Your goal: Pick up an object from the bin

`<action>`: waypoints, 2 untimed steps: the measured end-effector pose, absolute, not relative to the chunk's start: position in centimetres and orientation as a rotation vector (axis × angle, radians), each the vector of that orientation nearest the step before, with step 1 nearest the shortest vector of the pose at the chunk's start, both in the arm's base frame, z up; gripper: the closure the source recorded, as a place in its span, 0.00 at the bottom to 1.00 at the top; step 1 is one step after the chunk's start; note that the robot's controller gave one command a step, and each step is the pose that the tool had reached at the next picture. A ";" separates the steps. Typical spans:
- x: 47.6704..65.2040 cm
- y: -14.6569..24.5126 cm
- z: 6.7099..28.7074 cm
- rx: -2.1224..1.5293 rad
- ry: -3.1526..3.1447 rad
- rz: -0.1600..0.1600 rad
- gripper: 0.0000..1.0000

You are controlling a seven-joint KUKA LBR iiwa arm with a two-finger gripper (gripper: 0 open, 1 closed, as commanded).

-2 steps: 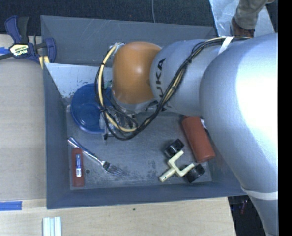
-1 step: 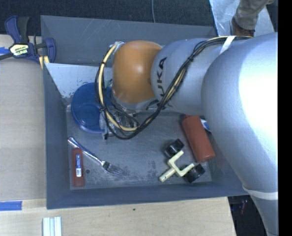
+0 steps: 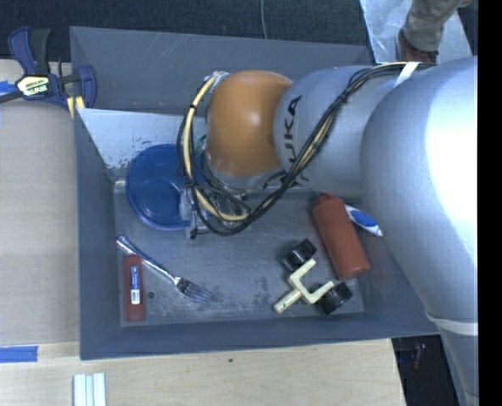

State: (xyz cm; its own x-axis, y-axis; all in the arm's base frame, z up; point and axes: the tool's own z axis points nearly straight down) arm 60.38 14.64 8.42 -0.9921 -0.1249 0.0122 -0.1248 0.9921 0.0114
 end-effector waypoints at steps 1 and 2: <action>60.5 11.0 8.3 0.321 -3.122 -0.015 1.00; 60.9 12.9 9.6 0.187 -3.110 -0.012 1.00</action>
Offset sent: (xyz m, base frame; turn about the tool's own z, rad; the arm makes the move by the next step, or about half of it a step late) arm 0.0095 -0.0165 0.0153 0.0088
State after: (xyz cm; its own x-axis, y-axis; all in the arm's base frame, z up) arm 60.86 12.88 9.60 -0.9925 -0.1199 0.0256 -0.1197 0.9928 0.0089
